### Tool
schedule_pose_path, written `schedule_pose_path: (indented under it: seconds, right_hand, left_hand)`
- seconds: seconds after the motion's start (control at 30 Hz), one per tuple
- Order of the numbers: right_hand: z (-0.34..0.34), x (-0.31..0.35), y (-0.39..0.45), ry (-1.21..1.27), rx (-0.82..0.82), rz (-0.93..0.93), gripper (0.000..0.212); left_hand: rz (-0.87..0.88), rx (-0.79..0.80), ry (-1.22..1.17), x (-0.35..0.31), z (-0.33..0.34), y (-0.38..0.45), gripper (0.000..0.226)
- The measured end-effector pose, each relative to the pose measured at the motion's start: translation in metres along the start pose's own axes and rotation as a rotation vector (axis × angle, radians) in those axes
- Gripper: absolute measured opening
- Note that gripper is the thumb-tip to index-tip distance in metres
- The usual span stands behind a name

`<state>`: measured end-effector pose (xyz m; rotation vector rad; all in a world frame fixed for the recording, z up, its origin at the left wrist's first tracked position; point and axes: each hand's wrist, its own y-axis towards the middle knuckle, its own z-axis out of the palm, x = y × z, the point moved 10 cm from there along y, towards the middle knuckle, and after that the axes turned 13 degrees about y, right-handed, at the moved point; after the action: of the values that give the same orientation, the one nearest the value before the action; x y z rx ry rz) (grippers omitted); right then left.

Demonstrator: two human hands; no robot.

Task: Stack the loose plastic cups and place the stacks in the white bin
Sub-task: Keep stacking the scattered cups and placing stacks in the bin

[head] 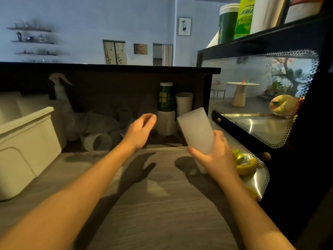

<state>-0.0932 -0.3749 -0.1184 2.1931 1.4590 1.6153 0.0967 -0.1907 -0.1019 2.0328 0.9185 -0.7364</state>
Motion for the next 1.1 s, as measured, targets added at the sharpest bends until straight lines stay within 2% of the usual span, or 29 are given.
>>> schedule_pose_path:
  seconds: [0.1, 0.2, 0.33, 0.43, 0.6, 0.73, 0.9, 1.1]
  right_hand:
    - [-0.015, -0.015, 0.003, 0.016, -0.116, 0.069, 0.075]
    - [-0.018, -0.022, 0.003, 0.022, -0.148, 0.129, 0.074]
    - [-0.019, -0.026, 0.003, 0.001, -0.153, 0.172, 0.076]
    - [-0.016, -0.030, 0.003, -0.039, -0.145, 0.210, 0.078]
    - [-0.012, -0.032, 0.004, -0.072, -0.127, 0.212, 0.081]
    - [-0.012, -0.035, 0.005, -0.076, -0.138, 0.221, 0.081]
    - [-0.014, -0.035, 0.006, -0.060, -0.146, 0.223, 0.077]
    - [-0.013, -0.037, 0.005, -0.044, -0.142, 0.237, 0.076]
  left_hand:
    - [0.029, 0.015, 0.154, 0.007, 0.013, 0.012, 0.040]
    - [0.035, 0.030, 0.237, 0.004, 0.037, 0.023, 0.038]
    - [-0.063, 0.043, 0.254, 0.005, 0.076, 0.046, 0.035]
    - [-0.221, 0.056, 0.341, 0.018, 0.098, 0.061, 0.049]
    - [-0.424, 0.201, 0.511, 0.033, 0.127, 0.076, 0.066]
    - [-0.567, 0.196, 0.318, 0.042, 0.142, 0.090, 0.062]
    - [-0.595, 0.173, 0.197, 0.040, 0.150, 0.097, 0.064]
    - [-0.648, 0.139, -0.176, 0.050, 0.153, 0.088, 0.058]
